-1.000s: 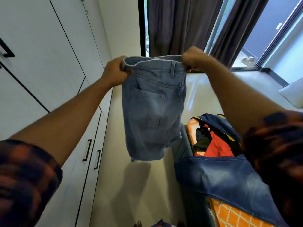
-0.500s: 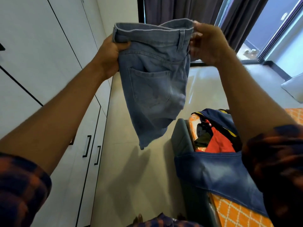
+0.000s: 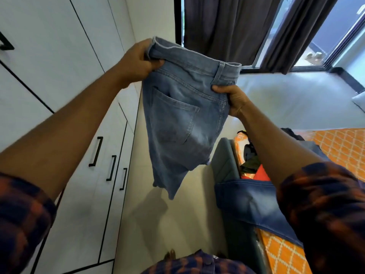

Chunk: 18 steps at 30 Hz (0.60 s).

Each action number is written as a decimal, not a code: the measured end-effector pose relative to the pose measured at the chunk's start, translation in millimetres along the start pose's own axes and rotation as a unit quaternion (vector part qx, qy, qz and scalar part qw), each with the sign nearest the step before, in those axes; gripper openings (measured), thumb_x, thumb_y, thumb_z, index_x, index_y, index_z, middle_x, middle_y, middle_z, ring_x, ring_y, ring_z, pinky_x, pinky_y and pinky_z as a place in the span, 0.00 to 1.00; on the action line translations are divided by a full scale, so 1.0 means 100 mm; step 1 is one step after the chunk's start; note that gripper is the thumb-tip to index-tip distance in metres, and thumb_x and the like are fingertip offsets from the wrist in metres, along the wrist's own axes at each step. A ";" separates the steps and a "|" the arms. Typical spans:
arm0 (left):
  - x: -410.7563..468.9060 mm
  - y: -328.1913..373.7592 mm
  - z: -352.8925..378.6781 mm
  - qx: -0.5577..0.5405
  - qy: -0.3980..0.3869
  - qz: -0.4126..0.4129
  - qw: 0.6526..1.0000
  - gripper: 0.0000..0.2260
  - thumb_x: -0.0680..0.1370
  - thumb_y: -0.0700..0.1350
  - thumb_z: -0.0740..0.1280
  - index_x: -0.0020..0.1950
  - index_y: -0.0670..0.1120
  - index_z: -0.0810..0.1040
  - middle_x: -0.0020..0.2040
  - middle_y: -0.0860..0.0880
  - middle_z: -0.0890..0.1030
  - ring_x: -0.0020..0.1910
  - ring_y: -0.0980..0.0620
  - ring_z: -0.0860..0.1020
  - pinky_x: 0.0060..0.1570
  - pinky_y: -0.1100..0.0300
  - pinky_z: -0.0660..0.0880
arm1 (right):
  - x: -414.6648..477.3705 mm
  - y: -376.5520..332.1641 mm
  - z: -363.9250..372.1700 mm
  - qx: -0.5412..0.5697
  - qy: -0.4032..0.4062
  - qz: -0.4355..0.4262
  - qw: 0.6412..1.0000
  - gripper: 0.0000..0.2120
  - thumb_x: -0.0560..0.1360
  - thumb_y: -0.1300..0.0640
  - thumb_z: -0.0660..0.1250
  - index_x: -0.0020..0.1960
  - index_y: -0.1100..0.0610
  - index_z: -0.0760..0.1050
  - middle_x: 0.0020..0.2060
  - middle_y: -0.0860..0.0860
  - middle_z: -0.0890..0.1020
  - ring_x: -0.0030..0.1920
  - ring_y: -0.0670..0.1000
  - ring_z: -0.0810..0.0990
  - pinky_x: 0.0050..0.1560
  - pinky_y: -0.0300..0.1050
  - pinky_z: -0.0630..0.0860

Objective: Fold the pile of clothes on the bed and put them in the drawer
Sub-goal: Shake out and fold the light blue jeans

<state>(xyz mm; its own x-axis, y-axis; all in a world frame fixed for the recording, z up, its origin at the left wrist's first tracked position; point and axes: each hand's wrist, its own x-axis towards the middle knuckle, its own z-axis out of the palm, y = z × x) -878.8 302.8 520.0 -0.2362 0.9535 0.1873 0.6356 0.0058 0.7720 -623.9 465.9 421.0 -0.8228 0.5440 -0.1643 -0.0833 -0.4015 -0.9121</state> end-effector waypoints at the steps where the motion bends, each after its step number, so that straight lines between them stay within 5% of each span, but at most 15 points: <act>1: -0.07 -0.10 0.01 -0.014 0.018 -0.010 1.000 0.17 0.80 0.44 0.68 0.68 0.49 0.73 0.64 0.50 0.78 0.62 0.54 0.77 0.67 0.51 0.74 | 0.02 -0.01 0.03 -0.019 0.001 -0.009 1.000 0.29 0.51 0.57 0.87 0.51 0.58 0.86 0.48 0.55 0.87 0.50 0.56 0.87 0.49 0.51 0.83; 6: -0.31 -0.24 -0.10 -0.145 -0.011 0.025 0.989 0.19 0.80 0.38 0.68 0.71 0.41 0.72 0.68 0.40 0.77 0.66 0.45 0.76 0.65 0.51 0.76 | -0.06 -0.20 0.02 -0.083 -0.006 -0.083 0.993 0.48 0.49 0.50 0.88 0.65 0.62 0.77 0.54 0.56 0.86 0.57 0.58 0.84 0.55 0.53 0.81; 9: -0.29 -0.23 -0.26 -0.214 -0.043 0.014 0.976 0.20 0.79 0.38 0.68 0.71 0.41 0.72 0.70 0.36 0.74 0.68 0.43 0.75 0.64 0.52 0.76 | -0.07 -0.37 0.01 -0.107 -0.022 -0.124 0.986 0.39 0.57 0.49 0.86 0.63 0.61 0.77 0.56 0.57 0.84 0.58 0.60 0.82 0.58 0.55 0.80; 13: -0.12 -0.44 -0.15 -0.043 0.073 -0.051 0.995 0.14 0.74 0.40 0.74 0.58 0.46 0.77 0.57 0.42 0.80 0.58 0.45 0.79 0.58 0.39 0.78 | 0.17 -0.36 0.14 -0.306 0.144 -0.154 0.928 0.27 0.59 0.42 0.84 0.52 0.56 0.84 0.47 0.51 0.87 0.48 0.49 0.85 0.52 0.49 0.82; 18: -0.21 -0.59 -0.01 -0.117 0.064 -0.041 0.990 0.16 0.79 0.38 0.70 0.65 0.43 0.74 0.59 0.49 0.80 0.58 0.53 0.79 0.55 0.53 0.82 | 0.14 -0.47 -0.01 -0.360 0.138 -0.152 0.910 0.09 0.69 0.57 0.80 0.48 0.54 0.84 0.44 0.48 0.86 0.47 0.47 0.85 0.52 0.47 0.82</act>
<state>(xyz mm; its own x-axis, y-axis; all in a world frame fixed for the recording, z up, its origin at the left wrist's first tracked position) -911.8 282.3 470.7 -0.3805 0.9068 0.1817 0.4259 -0.0026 0.9048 -630.5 493.2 461.3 -0.6433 0.7530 0.1384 0.1890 0.3314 -0.9244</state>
